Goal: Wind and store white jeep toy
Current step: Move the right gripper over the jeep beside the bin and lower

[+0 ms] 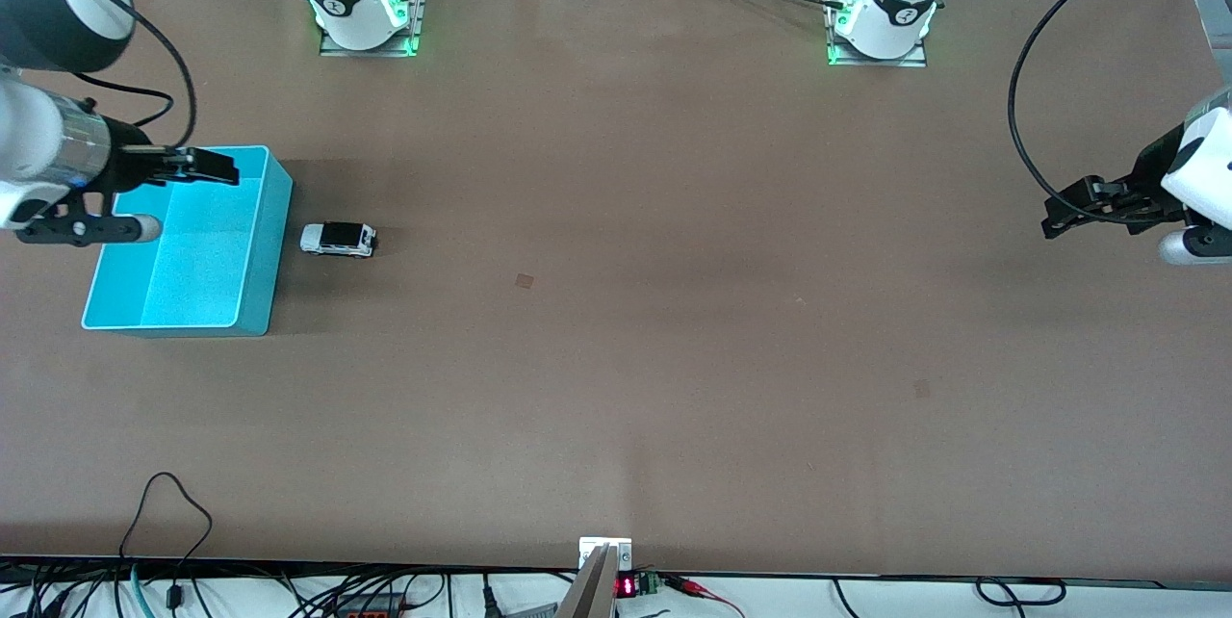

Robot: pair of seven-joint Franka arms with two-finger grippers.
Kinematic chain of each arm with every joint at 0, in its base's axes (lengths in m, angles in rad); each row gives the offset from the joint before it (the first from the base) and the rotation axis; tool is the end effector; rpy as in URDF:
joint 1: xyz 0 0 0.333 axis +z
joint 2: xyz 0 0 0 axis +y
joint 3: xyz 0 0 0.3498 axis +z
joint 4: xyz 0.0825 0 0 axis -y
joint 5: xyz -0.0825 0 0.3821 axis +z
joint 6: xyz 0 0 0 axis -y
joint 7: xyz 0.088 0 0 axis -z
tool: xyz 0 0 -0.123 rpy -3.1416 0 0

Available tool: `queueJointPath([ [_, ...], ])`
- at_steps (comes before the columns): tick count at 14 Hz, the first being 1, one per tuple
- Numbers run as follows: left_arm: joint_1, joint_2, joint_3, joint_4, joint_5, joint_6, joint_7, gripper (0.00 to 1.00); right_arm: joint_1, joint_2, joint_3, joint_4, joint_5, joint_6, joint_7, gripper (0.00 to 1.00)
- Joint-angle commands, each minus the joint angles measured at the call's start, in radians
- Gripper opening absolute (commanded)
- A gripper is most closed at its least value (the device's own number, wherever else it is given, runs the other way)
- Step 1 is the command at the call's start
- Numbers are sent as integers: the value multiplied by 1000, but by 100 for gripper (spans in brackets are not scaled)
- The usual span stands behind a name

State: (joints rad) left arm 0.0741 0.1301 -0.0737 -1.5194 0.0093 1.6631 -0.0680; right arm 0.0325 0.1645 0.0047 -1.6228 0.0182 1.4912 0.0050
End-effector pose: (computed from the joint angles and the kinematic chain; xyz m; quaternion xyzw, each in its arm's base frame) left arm 0.6042 0.0042 0.5997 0.9994 0.0341 0.0070 0.0004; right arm 0.5774 0.0237 0.5198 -0.9889 -0.0153 0.1477 0.0063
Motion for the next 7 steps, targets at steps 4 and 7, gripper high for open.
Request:
queueJointPath([
  [4,19,-41,9,-28,-23,-16,62,100,6,-45,-2,-176,6,154,-164,100],
  [7,18,-55,6,-44,-23,-14,66,100,4,-110,9,-318,3,266,-214,100],
])
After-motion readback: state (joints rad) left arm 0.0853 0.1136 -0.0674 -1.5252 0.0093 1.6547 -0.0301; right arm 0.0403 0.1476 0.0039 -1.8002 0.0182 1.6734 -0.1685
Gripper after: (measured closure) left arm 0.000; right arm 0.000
